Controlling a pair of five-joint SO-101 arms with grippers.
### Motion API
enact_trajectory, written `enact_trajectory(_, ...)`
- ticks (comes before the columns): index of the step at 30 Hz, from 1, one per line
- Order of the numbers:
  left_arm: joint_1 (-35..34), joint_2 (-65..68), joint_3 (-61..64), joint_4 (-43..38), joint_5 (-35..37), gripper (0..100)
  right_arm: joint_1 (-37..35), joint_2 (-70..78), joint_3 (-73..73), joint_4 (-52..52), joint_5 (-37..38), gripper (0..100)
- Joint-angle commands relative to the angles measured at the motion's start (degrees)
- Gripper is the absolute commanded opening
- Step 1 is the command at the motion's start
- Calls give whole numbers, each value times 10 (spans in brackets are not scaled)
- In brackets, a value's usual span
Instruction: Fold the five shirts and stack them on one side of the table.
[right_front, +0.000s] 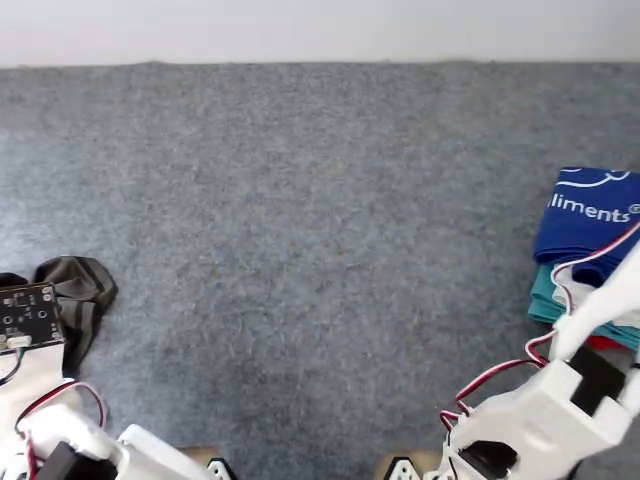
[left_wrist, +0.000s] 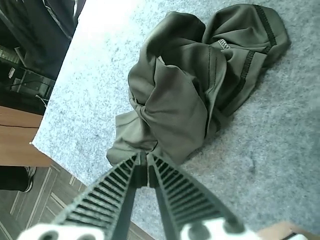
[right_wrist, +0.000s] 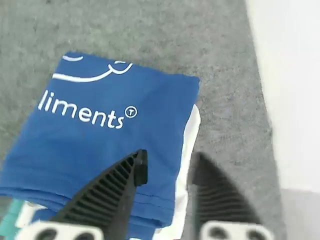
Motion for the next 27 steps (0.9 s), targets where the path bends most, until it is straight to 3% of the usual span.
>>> enact_trajectory(1, -5, -2, -5, -10, -4, 16, 9, 28, -4, 4, 81, 36)
enact_trajectory(7, -5, -2, -3, -10, -4, 16, 52, 154, -4, 24, 98, 10)
enact_trajectory(14, -5, -2, -5, -10, -4, 16, 132, 223, -8, 92, 220, 9)
enact_trajectory(20, -5, -2, -7, -10, -4, 16, 143, 140, -8, 127, 223, 9)
enact_trajectory(27, -5, -2, -7, -7, -4, 16, 84, 19, -8, 148, 223, 9)
